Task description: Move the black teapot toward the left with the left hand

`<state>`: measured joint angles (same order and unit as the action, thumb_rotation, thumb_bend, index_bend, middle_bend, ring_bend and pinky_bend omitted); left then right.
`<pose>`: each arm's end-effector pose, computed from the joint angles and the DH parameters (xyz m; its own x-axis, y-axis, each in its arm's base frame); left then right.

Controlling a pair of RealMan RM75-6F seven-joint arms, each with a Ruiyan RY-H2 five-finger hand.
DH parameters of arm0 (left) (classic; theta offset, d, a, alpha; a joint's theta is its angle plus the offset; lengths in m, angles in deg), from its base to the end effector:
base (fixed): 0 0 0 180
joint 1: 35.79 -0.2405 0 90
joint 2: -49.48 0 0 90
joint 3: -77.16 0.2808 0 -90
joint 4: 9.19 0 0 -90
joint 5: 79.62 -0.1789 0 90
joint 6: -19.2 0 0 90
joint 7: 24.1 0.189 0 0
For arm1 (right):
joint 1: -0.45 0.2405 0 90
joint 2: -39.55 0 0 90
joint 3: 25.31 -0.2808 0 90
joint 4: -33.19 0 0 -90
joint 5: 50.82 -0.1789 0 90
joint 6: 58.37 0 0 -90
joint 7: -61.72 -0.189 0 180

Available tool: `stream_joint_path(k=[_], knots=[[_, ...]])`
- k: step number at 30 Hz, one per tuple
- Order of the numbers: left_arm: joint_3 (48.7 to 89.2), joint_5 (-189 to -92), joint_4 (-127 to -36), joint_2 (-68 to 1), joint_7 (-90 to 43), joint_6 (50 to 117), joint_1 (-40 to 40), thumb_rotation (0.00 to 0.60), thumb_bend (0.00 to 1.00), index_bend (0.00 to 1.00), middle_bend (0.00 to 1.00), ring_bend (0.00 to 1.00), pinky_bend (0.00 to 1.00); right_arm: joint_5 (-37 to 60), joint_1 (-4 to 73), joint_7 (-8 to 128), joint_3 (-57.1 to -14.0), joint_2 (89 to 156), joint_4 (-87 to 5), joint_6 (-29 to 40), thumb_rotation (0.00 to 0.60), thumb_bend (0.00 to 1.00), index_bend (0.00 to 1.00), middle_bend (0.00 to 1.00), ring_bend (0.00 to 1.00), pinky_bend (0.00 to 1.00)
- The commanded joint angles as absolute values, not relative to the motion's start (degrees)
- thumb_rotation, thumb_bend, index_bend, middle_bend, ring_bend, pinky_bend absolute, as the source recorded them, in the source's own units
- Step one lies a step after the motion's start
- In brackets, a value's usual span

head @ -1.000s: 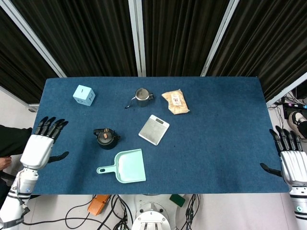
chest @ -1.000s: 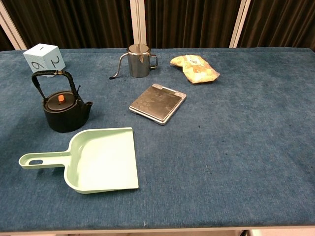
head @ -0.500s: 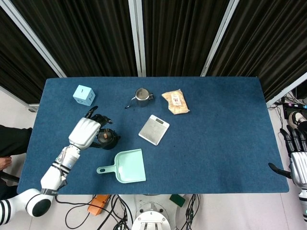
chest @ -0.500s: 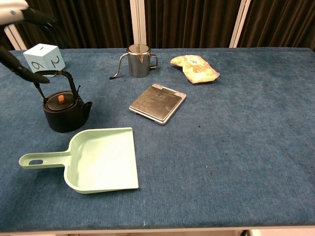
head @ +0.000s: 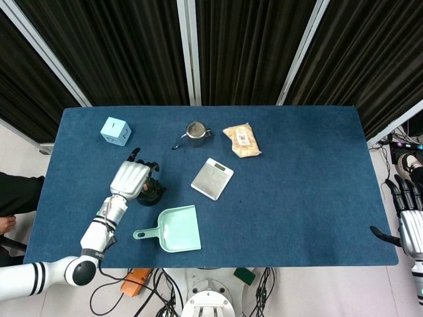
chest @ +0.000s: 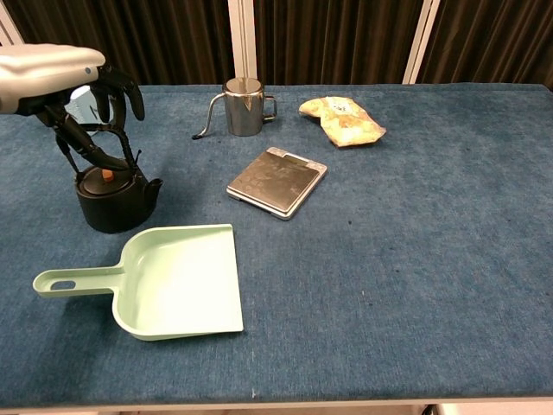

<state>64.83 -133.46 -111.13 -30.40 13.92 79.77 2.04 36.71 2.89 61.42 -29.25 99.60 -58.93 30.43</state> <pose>-0.1663 0.3708 0.0496 0.5226 0.2338 0.8199 0.8430 -0.2856 -0.4559 -0.3203 -0.2147 0.2344 0.4584 0.0676 0.8862 -0.8883 0.0024 0.4593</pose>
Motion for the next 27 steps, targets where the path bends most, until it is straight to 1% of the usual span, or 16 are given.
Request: stream_joint_path(k=[1, 4, 7, 19, 27], knots=[[65.40, -132.58, -110.56, -30.98, 14.33, 80.35, 2.60, 0.527, 0.03, 0.42, 0.51, 0.45, 0.00, 36.61, 2.94, 61.39, -29.27, 99.69, -58.85, 30.25, 0.600, 0.00, 0.00, 0.00, 0.00, 0.00], [65.93, -131.70, -110.04, -31.23, 14.95, 80.62, 3.13, 0.520, 0.03, 0.45, 0.53, 0.47, 0.00, 36.48, 3.01, 61.41, -29.30, 99.75, -58.83, 30.00, 0.600, 0.00, 0.00, 0.00, 0.00, 0.00], [66.39, -130.74, -109.79, -31.31, 15.68, 81.04, 3.58, 0.501, 0.03, 0.47, 0.54, 0.48, 0.00, 36.46, 3.07, 61.47, -29.34, 99.76, -58.86, 29.89, 0.600, 0.00, 0.00, 0.00, 0.00, 0.00], [67.98, -128.17, -109.41, -30.88, 15.73, 81.17, 4.75, 0.451, 0.02, 0.51, 0.58, 0.51, 0.00, 36.27, 3.35, 61.60, -29.41, 100.01, -58.93, 29.25, 0.600, 0.00, 0.00, 0.00, 0.00, 0.00], [69.09, -128.13, -108.92, -30.94, 14.94, 80.70, 5.30, 0.445, 0.02, 0.62, 0.67, 0.57, 0.00, 36.15, 3.48, 61.56, -29.35, 100.24, -58.80, 28.83, 0.600, 0.00, 0.00, 0.00, 0.00, 0.00]])
